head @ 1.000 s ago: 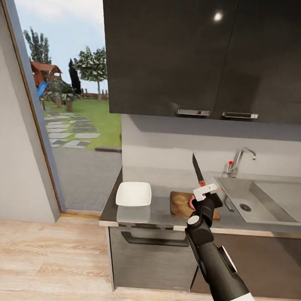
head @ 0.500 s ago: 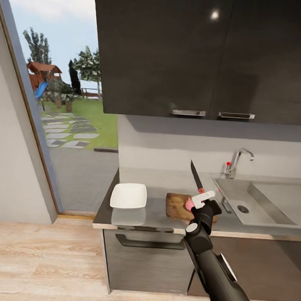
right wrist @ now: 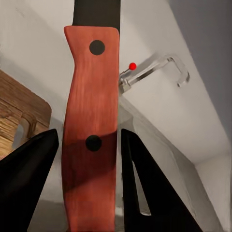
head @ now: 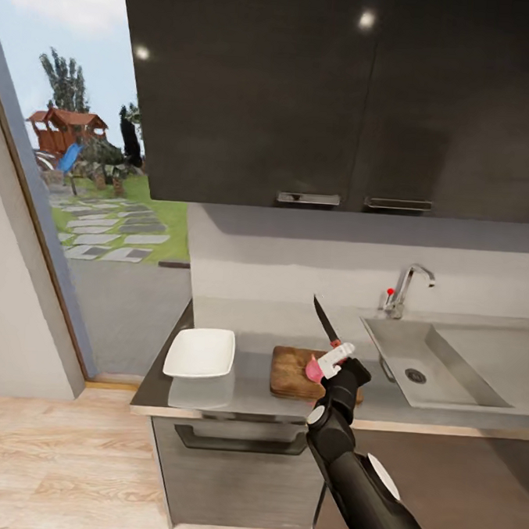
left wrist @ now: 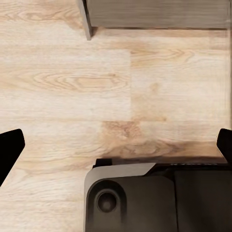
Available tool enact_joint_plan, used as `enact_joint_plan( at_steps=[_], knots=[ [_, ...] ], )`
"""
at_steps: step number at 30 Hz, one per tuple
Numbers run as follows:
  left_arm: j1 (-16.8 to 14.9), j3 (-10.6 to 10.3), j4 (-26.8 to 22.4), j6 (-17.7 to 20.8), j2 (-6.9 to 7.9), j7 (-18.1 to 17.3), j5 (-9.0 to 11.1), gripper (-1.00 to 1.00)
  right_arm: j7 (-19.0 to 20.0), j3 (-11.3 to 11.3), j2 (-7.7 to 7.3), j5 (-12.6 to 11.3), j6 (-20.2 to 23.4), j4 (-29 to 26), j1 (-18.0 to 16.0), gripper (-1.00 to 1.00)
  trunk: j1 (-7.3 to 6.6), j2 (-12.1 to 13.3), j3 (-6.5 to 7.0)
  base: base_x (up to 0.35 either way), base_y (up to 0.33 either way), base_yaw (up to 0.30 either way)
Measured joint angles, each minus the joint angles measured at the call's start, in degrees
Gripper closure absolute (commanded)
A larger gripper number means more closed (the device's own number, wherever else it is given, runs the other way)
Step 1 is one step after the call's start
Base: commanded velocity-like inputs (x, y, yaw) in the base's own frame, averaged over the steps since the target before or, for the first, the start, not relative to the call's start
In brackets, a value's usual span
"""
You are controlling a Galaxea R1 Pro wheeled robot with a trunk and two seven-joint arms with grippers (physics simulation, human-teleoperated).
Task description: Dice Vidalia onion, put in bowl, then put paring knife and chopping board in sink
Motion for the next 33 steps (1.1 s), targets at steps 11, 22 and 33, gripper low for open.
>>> enact_joint_plan(
  at_steps=[11,22,33],
  knots=[
    [0.0,0.0,0.0,0.0,0.07,0.0,0.0,-1.00,-0.1,1.1,-0.04,0.4,2.6,0.5,0.1,1.00,0.01,0.0,0.00,0.016,-0.027,0.000],
    [0.0,0.0,0.1,0.0,0.06,0.0,0.0,-1.00,-0.1,2.2,0.10,0.2,2.8,4.0,0.1,1.00,0.01,0.0,0.00,0.000,-0.146,0.000],
    [0.0,0.0,0.1,0.0,0.07,0.0,0.0,-1.00,-0.1,4.4,0.19,0.6,2.7,4.8,0.1,1.00,0.01,0.0,0.00,0.000,-0.038,0.000]
  ],
)
